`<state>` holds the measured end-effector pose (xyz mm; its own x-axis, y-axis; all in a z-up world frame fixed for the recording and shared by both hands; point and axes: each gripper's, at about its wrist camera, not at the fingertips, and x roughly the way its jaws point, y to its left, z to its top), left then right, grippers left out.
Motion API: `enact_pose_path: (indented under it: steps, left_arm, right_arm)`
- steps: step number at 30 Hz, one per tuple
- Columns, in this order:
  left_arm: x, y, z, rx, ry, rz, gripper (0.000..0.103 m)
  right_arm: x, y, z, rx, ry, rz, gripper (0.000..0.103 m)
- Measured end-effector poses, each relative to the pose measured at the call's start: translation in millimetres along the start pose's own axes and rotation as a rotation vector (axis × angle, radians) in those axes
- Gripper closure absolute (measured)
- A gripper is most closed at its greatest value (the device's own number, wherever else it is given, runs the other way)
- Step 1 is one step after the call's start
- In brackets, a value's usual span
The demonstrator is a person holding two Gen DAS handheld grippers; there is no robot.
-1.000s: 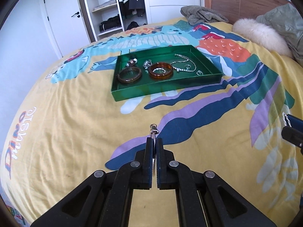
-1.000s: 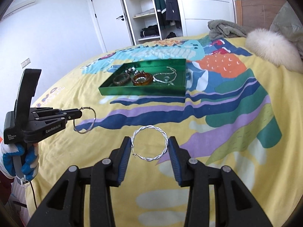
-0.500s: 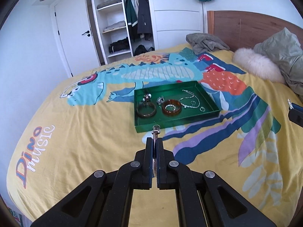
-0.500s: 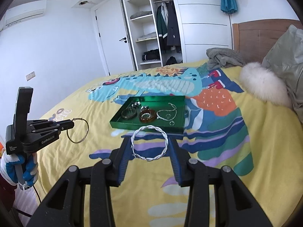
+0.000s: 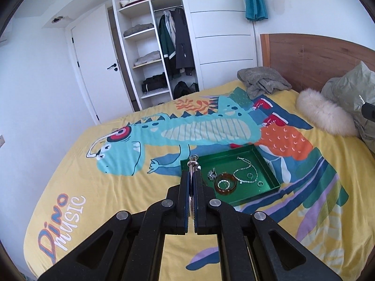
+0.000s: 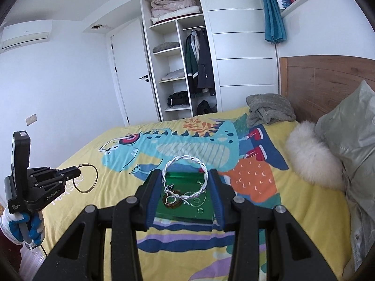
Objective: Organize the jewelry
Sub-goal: 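Carry the silver bangle and twisted hoop into the tray with both tools, release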
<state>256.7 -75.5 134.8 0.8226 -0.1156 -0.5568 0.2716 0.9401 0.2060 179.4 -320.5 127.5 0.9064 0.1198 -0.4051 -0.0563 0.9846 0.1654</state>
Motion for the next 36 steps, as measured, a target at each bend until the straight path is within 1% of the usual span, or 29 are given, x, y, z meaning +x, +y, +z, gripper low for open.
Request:
enact_pose_path:
  steps: [4,6,9,11,16,19,23,25,29,31,36]
  left_arm:
    - [17,3,25,0.014,-0.015,0.02,0.1]
    - [31,4,31,0.018,-0.012,0.019,0.1]
    - [68,1,35,0.036,0.016,0.02,0.1]
    - [96,-4,32,0.043,0.044,0.017,0.1]
    - [180,-22,14,0.054,0.135,-0.016,0.1]
    - [223,-32,-2,0.058,0.189,-0.038,0.1]
    - [269,-38,-18,0.063,0.236,-0.057,0.1]
    - [288,-39,-24,0.062,0.249,-0.064,0.1]
    - [316,-37,-36,0.046,0.286,-0.082,0.1]
    - [324,-37,-41,0.044,0.283,-0.084,0.1]
    - [331,-30,-43,0.001,0.286,-0.1,0.1]
  right_arm:
    - [21,0,34,-0.014,-0.016,-0.031,0.065]
    - [36,0,45,-0.024,-0.018,-0.042,0.065]
    - [71,2,54,-0.037,-0.006,-0.051,0.065]
    - [101,2,51,-0.039,0.015,-0.05,0.065]
    - [196,-1,20,-0.036,0.111,-0.034,0.065]
    - [259,-4,-11,-0.032,0.191,-0.025,0.065]
    - [332,-11,-53,-0.025,0.292,-0.024,0.065]
    - [359,-13,-73,-0.031,0.335,-0.026,0.065]
    - [402,-14,-101,-0.064,0.424,-0.048,0.065]
    - [417,-17,-111,-0.068,0.465,-0.061,0.065]
    - [437,-23,-125,-0.087,0.542,-0.09,0.065]
